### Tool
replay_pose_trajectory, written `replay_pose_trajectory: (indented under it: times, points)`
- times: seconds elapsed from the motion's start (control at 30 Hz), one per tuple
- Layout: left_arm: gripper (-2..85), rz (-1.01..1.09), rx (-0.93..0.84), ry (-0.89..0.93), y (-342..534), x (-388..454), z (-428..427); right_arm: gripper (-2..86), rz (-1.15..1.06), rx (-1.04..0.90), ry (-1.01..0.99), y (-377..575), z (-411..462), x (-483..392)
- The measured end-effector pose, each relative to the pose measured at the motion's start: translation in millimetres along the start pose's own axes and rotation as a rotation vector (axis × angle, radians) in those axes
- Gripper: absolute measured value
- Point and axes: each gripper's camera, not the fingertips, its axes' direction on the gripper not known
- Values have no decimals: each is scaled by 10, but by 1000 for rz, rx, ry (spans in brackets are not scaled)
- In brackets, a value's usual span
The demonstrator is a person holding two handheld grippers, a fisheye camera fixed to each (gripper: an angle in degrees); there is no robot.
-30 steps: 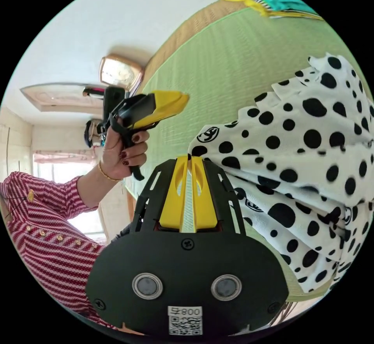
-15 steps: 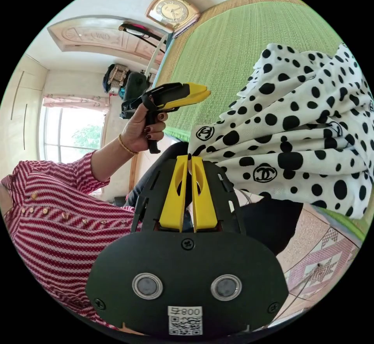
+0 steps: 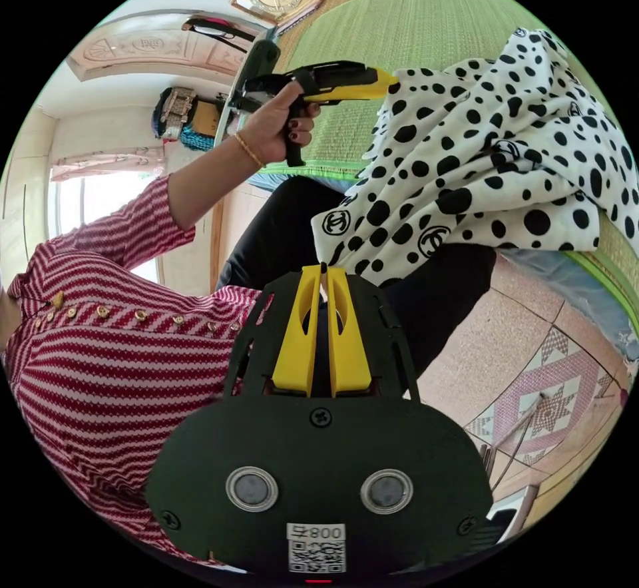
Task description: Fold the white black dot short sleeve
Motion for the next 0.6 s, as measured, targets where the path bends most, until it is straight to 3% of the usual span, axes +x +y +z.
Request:
replay_pose_trajectory:
  times: [0.13,0.33,0.47,0.6]
  points:
    - [35,30,19,46,235,154,-7,32,44,11,11,46,-135,253]
    - [27,94,98,122,816,545,-233,77,104,205,33,-91,-574,615]
    - [26,157,111,145,1154,987,-257,99,113,348,-117,-487,-548,799]
    - [26,253,91,131,1418,1462,-198,106,139,359,-212,-699,-324,928]
